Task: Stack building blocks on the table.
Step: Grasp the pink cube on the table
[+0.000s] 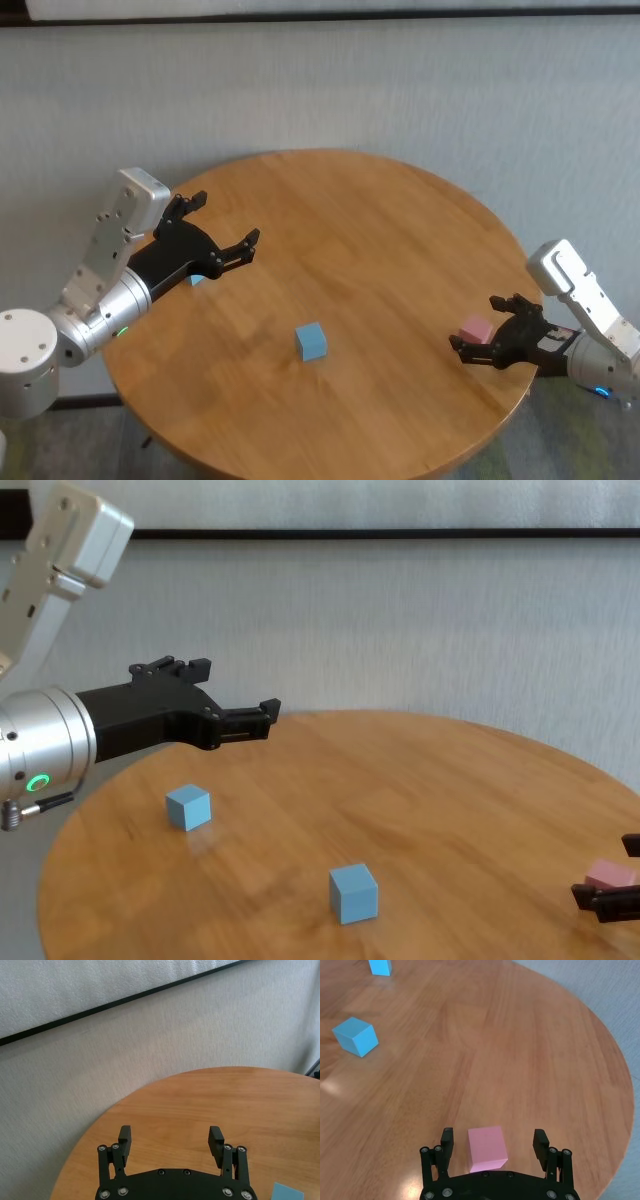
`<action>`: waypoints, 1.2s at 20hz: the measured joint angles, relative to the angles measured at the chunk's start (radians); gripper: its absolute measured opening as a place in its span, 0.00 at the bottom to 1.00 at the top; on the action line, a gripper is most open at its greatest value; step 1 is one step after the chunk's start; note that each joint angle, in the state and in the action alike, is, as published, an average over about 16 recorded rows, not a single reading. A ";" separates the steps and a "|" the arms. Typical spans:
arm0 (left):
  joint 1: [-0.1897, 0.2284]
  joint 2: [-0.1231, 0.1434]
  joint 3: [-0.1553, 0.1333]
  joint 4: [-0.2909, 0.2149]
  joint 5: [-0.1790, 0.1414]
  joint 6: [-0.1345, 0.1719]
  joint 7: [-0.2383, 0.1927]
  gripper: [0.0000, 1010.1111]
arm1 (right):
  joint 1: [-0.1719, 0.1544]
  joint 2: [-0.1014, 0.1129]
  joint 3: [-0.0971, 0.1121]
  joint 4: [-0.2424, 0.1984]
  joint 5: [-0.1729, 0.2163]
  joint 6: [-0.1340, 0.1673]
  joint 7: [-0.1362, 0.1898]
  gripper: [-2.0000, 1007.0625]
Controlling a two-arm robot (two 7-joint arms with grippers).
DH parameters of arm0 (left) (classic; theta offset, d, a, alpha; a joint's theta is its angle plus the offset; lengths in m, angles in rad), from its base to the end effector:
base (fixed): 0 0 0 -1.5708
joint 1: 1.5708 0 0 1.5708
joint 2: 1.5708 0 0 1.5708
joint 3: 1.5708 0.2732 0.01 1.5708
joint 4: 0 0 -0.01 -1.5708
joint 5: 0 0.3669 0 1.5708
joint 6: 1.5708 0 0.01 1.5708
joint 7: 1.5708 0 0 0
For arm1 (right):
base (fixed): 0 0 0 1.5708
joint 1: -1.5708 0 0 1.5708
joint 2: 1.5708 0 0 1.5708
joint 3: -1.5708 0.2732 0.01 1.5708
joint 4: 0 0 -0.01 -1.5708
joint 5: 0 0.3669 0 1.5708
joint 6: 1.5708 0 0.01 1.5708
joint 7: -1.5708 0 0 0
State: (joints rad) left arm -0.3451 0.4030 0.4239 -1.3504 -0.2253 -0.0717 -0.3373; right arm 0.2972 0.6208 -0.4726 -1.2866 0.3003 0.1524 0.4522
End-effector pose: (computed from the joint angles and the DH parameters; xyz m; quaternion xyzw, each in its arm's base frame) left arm 0.4563 0.0010 -0.2568 0.0856 -0.1055 0.4448 0.8853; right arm 0.4350 -0.0900 -0.3007 -0.2651 0.0197 -0.4229 0.8663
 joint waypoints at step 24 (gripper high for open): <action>0.000 0.000 0.000 0.000 0.000 0.000 0.000 0.99 | 0.007 -0.025 0.010 0.031 -0.021 0.023 0.010 0.84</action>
State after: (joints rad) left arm -0.3452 0.4030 0.4239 -1.3503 -0.2253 -0.0717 -0.3372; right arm 0.3040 0.5960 -0.4621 -1.2560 0.2793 0.1750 0.4620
